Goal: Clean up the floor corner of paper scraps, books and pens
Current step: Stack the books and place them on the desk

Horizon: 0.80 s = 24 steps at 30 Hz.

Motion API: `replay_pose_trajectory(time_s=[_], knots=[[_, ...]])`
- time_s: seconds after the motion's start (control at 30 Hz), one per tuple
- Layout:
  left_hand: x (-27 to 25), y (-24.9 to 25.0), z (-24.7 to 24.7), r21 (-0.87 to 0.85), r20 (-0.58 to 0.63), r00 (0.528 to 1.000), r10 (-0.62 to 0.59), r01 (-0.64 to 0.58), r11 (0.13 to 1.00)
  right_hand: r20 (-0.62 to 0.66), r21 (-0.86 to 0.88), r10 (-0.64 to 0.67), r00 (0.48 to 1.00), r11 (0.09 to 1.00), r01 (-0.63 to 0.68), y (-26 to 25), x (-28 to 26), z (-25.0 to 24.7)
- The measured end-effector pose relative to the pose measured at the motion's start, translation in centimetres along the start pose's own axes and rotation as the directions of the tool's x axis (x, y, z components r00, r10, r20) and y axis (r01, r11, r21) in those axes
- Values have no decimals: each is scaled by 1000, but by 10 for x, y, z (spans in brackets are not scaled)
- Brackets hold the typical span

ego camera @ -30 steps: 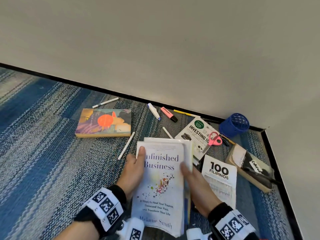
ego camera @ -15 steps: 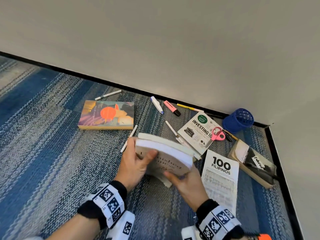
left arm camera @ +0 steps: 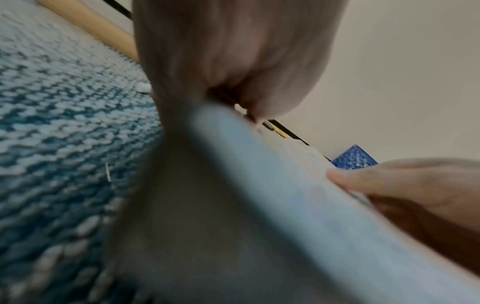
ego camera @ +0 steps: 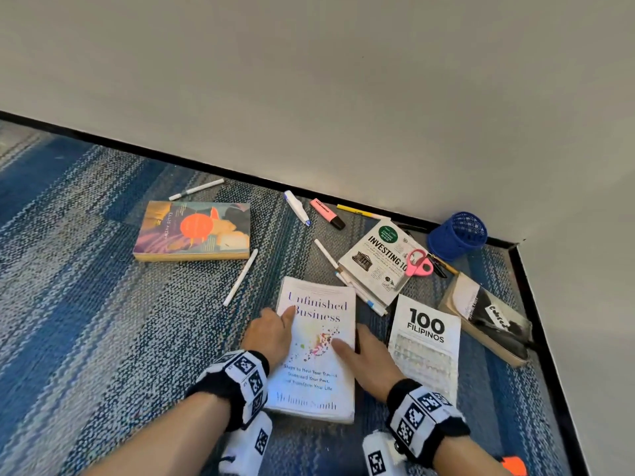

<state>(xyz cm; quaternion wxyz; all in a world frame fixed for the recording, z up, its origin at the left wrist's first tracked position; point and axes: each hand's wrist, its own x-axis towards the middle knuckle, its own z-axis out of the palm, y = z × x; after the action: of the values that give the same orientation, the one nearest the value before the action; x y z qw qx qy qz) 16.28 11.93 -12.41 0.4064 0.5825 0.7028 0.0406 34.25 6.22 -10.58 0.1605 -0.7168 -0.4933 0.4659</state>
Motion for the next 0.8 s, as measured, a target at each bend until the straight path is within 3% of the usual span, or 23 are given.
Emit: replay_pose_trajectory(time_s=[0.17, 0.27, 0.37, 0.47, 0.5, 0.53, 0.57, 0.67, 0.73, 0.8], knots=[[7, -8, -14, 302, 26, 998, 50, -56, 952, 146, -107, -14, 989, 994, 30, 2, 10, -14], [10, -8, -43, 498, -58, 991, 124, -79, 864, 212, -426, -18, 977, 898, 109, -12, 20, -22], [35, -6, -87, 341, -286, 955, 76, 27, 940, 287, -695, -26, 958, 682, 226, -31, 32, -40], [72, -20, -129, 71, -542, 827, -150, 223, 972, 267, -753, -84, 960, 603, 263, -50, 46, -58], [82, -23, -139, -58, -576, 779, -249, 265, 962, 244, -762, -90, 966, 599, 248, -53, 46, -64], [90, -33, -151, -187, -571, 739, -357, 306, 933, 231, -770, -98, 968, 590, 244, -58, 50, -64], [99, -42, -159, -260, -532, 731, -428, 341, 904, 220, -779, -94, 971, 582, 233, -61, 51, -63], [118, -70, -171, -140, -355, 802, -481, 463, 875, 203, -791, -28, 979, 584, 181, -59, 55, -47], [122, -80, -171, -77, -316, 816, -483, 486, 871, 191, -772, 8, 981, 618, 145, -53, 53, -32], [126, -84, -172, -146, -279, 826, -489, 467, 872, 182, -733, 10, 983, 668, 129, -46, 48, -20]])
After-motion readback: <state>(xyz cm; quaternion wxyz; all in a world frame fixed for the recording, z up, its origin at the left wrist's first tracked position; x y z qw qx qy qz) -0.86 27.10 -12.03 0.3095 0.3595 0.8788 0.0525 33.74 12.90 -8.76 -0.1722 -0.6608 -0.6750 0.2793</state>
